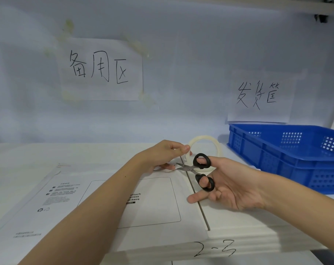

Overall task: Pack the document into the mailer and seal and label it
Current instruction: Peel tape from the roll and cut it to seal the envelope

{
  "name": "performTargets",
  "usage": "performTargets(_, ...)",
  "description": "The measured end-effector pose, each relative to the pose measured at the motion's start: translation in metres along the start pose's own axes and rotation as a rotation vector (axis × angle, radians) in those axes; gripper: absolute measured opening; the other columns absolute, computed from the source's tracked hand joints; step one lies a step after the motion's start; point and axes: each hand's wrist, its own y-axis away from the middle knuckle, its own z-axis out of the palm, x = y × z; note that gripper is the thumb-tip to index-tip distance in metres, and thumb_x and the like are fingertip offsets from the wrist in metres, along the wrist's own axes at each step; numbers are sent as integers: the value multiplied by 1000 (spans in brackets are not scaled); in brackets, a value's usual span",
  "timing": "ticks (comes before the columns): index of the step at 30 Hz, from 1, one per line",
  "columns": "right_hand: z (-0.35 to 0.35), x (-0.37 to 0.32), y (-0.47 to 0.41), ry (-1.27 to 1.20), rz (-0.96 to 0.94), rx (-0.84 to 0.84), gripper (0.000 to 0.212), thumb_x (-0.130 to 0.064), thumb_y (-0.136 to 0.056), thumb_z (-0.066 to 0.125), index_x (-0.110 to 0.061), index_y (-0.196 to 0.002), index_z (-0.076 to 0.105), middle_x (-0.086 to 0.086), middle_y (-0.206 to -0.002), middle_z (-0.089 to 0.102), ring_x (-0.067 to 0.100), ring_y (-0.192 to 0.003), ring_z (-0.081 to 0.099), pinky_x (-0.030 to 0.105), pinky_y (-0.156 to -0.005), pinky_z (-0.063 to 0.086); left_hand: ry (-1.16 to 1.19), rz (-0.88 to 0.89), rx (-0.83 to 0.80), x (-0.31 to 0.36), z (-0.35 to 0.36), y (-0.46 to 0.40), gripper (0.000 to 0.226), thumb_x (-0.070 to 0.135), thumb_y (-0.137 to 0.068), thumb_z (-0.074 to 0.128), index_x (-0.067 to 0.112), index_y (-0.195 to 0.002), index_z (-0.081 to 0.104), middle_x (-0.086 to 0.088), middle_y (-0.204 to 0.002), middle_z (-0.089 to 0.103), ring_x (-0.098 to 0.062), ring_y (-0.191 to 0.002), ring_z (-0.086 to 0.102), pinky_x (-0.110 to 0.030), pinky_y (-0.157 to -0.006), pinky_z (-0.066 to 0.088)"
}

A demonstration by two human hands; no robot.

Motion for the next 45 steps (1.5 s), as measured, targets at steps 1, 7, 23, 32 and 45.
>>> performTargets(1,-1,0,0,-1,8,7,45,-47,-87,60,-6,-77,45,14,-109,40,23,-41,65,16,-25,39,-6,0,0,0,0,0,39,52,-94,56,23,-113,74,-20,-147,40,-5,-64,45,-22,-74,54)
performTargets(7,-4,0,-3,-9,15,37,43,-47,-81,66,-9,-77,47,1,-68,47,24,-72,75,17,-31,42,-28,2,-1,1,0,0,38,52,-95,56,24,-112,74,-22,-148,37,-6,-60,45,-24,-77,53)
performTargets(23,-15,-9,-19,51,55,-31,49,-54,-75,68,-11,-58,52,23,-106,72,9,-42,46,12,-36,39,7,-12,-4,0,0,1,37,53,-93,57,25,-110,74,-18,-147,39,-2,-59,46,-26,-82,55)
performTargets(32,-3,-9,-10,-36,39,-25,41,-43,-88,60,-8,-71,46,17,-84,68,19,-66,71,16,-30,43,14,-24,-6,0,1,1,36,54,-92,57,27,-109,75,-13,-146,40,-3,-65,47,-30,-87,55)
performTargets(45,5,-5,-12,-91,-39,-7,25,-31,-97,54,-9,-88,49,0,-58,46,34,-102,70,20,-35,50,9,-12,-9,0,0,1,37,51,-95,56,23,-109,75,7,-136,43,0,-61,48,-20,-70,52)
